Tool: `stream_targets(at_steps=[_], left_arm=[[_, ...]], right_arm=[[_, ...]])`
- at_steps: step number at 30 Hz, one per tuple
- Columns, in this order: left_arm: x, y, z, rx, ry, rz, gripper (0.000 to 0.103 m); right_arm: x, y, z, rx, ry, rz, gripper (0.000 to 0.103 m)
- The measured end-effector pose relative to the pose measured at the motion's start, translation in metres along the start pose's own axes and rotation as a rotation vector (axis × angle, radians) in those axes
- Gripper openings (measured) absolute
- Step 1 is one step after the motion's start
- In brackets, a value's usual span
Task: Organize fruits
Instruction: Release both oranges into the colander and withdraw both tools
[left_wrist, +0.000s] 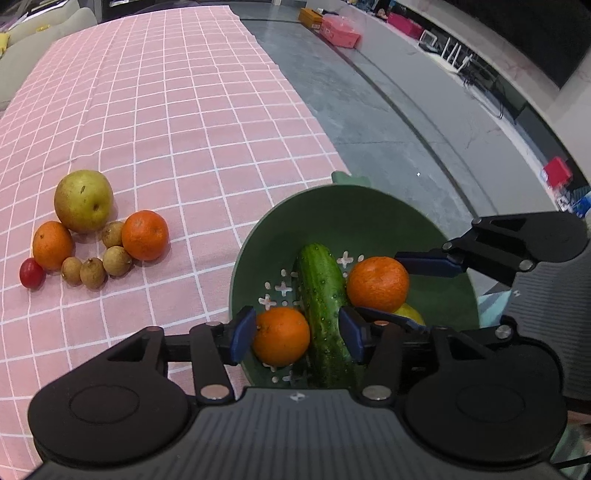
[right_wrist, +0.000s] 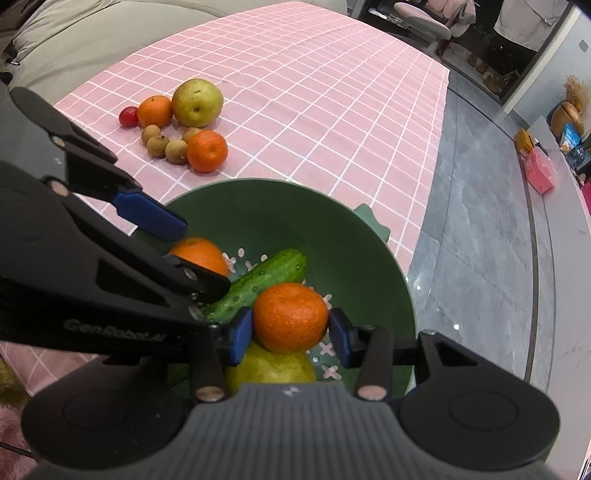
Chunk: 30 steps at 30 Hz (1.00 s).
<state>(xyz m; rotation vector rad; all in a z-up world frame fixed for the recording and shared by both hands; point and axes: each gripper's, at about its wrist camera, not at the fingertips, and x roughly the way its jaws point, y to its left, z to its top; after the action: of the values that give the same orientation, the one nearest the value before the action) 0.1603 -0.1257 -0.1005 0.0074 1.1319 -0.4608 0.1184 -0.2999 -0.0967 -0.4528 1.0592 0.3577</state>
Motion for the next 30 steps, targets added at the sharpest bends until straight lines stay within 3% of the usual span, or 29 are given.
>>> stream_targets(at_steps=[8, 13, 23, 30], left_arm=[[-0.015, -0.005, 0.001, 0.035, -0.055, 0.033, 0.063], [-0.024, -0.009, -0.001, 0.081, -0.076, 0.077, 0.064], [-0.049, -0.008, -0.005, 0.154, -0.128, 0.150, 0.064], [-0.073, 0.009, -0.008, 0.124, -0.184, 0.210, 0.064]], right_arm=[[0.005, -0.006, 0.004, 0.053, 0.014, -0.019, 0.042], [0.008, -0.004, 0.008, 0.070, 0.021, -0.047, 0.050], [-0.010, 0.006, 0.011, 0.068, -0.030, -0.084, 0.063], [-0.031, 0.020, 0.018, 0.070, -0.088, -0.085, 0.064]])
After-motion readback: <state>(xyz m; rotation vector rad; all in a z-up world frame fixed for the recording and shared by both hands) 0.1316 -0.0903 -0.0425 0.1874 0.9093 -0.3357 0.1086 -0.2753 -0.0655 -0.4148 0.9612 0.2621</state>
